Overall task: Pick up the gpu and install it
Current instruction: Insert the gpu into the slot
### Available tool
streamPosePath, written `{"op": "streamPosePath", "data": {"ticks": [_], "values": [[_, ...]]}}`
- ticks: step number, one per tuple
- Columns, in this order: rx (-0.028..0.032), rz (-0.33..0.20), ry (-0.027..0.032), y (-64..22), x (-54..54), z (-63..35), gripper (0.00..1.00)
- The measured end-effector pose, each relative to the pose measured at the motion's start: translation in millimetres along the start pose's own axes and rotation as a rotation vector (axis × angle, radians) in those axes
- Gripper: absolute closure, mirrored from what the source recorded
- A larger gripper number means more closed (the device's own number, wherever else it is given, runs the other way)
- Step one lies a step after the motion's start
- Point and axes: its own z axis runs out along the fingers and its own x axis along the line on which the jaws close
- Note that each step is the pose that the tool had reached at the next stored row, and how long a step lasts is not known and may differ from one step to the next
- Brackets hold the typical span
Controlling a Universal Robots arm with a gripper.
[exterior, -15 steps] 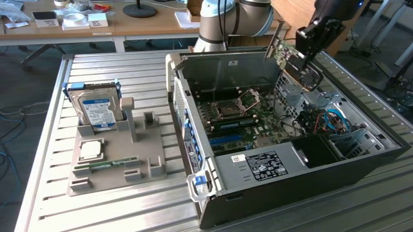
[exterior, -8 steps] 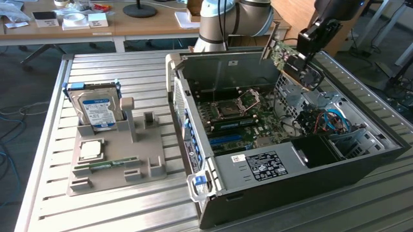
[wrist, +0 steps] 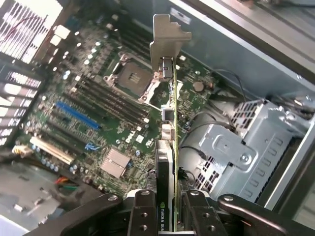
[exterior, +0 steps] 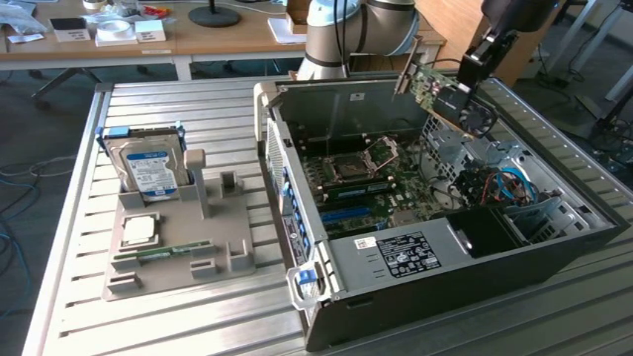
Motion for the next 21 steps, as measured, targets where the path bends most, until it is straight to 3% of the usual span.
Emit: {"op": "streamPosePath", "data": {"ticks": [21], "values": [[-0.0086,-0.383,0.0281,-0.1,0.1,1.3,0.73]]}}
